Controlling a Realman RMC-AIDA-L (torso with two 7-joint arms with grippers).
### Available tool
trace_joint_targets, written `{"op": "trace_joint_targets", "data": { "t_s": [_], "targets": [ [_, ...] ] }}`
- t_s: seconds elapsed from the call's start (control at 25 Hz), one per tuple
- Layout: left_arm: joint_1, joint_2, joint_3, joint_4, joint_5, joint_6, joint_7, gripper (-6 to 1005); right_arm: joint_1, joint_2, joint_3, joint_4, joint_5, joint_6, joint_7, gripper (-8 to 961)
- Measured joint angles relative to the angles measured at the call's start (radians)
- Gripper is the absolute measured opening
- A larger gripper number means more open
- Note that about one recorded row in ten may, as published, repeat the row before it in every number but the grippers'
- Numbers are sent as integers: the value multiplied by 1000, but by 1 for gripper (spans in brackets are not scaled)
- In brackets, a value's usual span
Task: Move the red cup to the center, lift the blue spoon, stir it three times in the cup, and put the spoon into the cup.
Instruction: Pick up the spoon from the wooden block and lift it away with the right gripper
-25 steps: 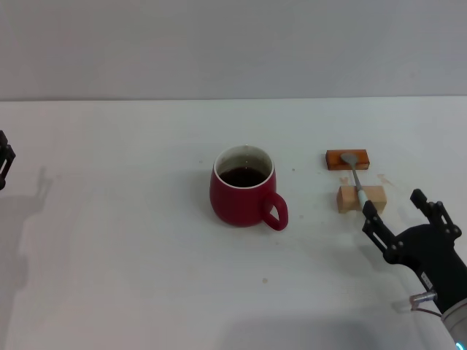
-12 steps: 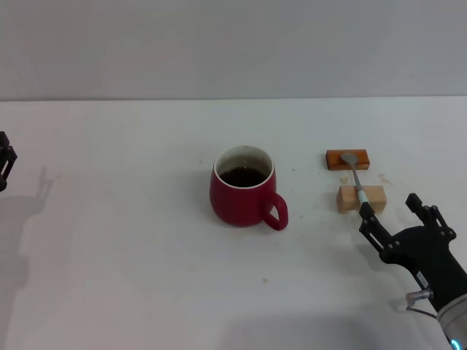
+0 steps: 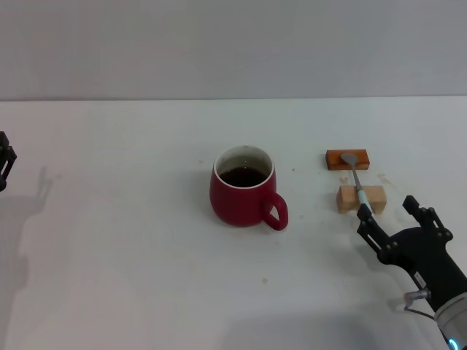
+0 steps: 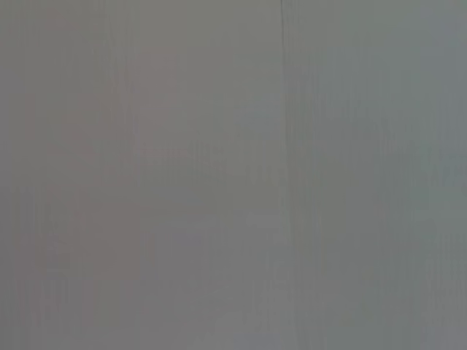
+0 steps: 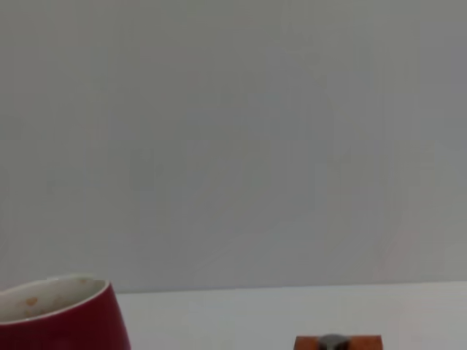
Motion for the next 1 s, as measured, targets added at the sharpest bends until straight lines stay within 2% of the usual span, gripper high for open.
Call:
{"op": "trace_joint_targets", "data": {
  "t_s": [0.32, 1.0],
  "targets": [
    [0, 0, 0, 0, 0, 3, 0, 855, 19, 0, 0, 2, 0, 49, 0, 823],
    [5, -1, 2, -2, 1, 14, 0, 855, 10, -3, -2, 16, -7, 41, -1, 823]
  ]
}}
